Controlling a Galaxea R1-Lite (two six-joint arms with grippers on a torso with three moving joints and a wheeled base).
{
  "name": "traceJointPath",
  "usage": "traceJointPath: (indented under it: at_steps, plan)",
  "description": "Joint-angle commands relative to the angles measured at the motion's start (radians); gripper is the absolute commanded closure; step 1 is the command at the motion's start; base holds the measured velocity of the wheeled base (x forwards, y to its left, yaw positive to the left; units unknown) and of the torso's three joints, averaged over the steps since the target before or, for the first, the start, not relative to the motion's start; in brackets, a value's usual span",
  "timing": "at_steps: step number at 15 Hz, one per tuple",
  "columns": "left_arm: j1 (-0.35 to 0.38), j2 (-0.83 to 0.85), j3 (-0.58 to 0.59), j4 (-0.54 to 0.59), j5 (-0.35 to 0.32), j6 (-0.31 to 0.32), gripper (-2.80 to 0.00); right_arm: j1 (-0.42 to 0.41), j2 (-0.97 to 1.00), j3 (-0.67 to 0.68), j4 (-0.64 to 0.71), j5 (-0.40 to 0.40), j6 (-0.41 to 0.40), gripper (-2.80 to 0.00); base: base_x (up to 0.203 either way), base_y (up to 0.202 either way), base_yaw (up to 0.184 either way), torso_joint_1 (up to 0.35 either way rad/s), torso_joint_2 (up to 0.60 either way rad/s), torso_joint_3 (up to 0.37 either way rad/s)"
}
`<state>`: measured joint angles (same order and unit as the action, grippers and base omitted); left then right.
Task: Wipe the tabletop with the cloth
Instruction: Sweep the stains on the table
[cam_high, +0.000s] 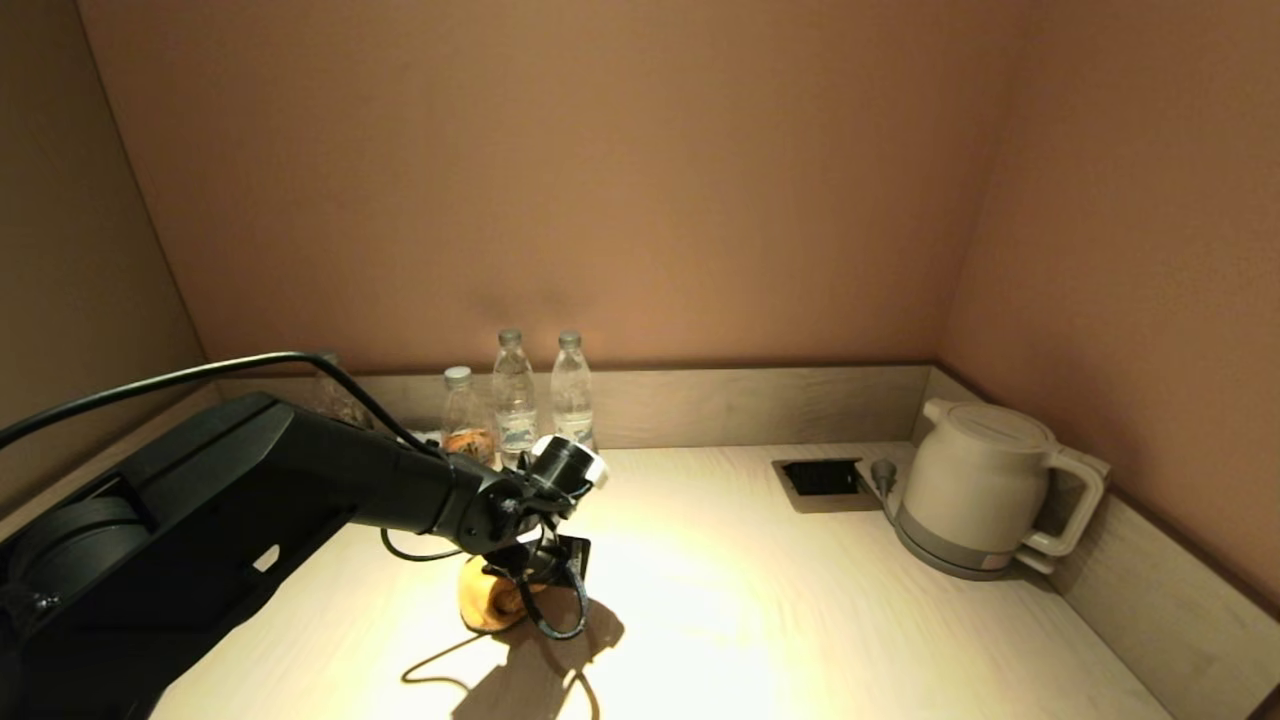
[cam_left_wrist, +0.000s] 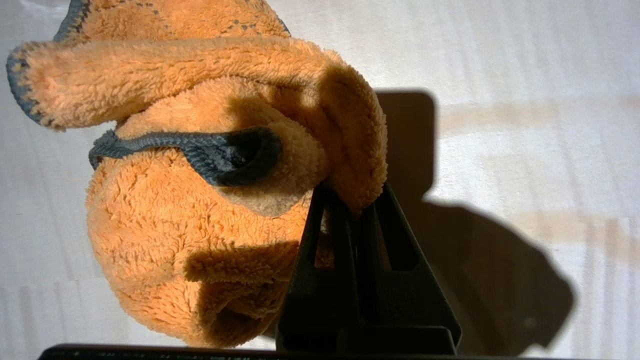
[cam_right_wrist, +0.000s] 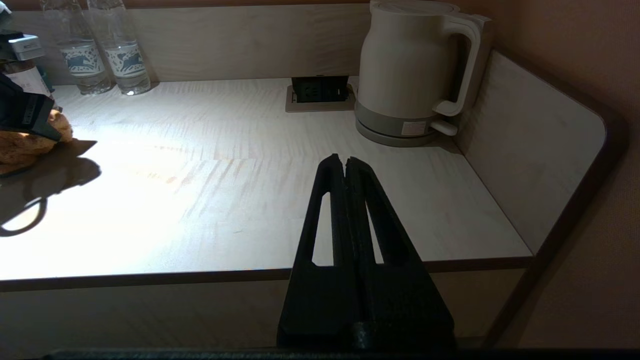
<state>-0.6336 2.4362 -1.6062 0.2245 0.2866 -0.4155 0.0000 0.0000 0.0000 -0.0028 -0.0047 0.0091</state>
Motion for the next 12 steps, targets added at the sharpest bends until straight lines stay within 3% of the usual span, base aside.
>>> traceJointPath:
  at_steps: [1, 12]
  plan:
    - [-0.011, 0.012, -0.008, 0.001, 0.002, -0.001, 0.00, 0.000, 0.000, 0.000, 0.000, 0.000, 0.000, 0.00, 0.000, 0.000, 0.000, 0.000, 0.00, 0.000]
    - [-0.120, 0.009, -0.083, -0.005, -0.003, 0.024, 0.00, 0.000, 0.000, 0.000, 0.000, 0.000, 0.000, 0.00, 0.000, 0.000, 0.000, 0.000, 0.00, 0.000]
